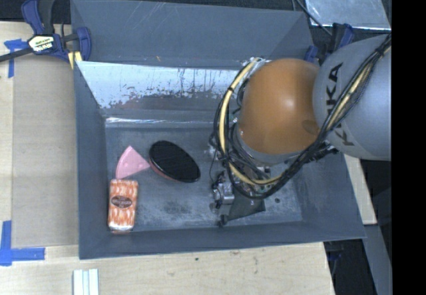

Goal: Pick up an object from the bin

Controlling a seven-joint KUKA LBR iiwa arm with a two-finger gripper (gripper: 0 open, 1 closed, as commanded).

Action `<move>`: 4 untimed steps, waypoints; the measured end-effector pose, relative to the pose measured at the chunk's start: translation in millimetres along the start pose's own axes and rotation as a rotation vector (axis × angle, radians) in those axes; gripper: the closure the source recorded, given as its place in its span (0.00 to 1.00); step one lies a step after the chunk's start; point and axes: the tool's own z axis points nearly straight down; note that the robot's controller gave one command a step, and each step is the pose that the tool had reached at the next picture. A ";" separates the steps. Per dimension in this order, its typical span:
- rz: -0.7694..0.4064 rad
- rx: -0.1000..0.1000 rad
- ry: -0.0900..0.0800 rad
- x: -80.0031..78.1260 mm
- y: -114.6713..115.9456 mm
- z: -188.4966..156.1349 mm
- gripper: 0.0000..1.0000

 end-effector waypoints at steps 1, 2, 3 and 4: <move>0.003 -0.001 -0.008 -1.9 -0.3 -4.1 0.00; 0.050 0.000 -0.008 -19.4 -132.1 118.9 0.00; -0.555 0.002 -0.010 -23.0 -111.1 66.4 0.00; -0.005 0.000 -0.009 -20.7 -128.1 107.2 0.00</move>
Offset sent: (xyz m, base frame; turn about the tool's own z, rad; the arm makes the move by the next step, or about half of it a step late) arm 0.0166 -0.1310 -0.1196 0.0486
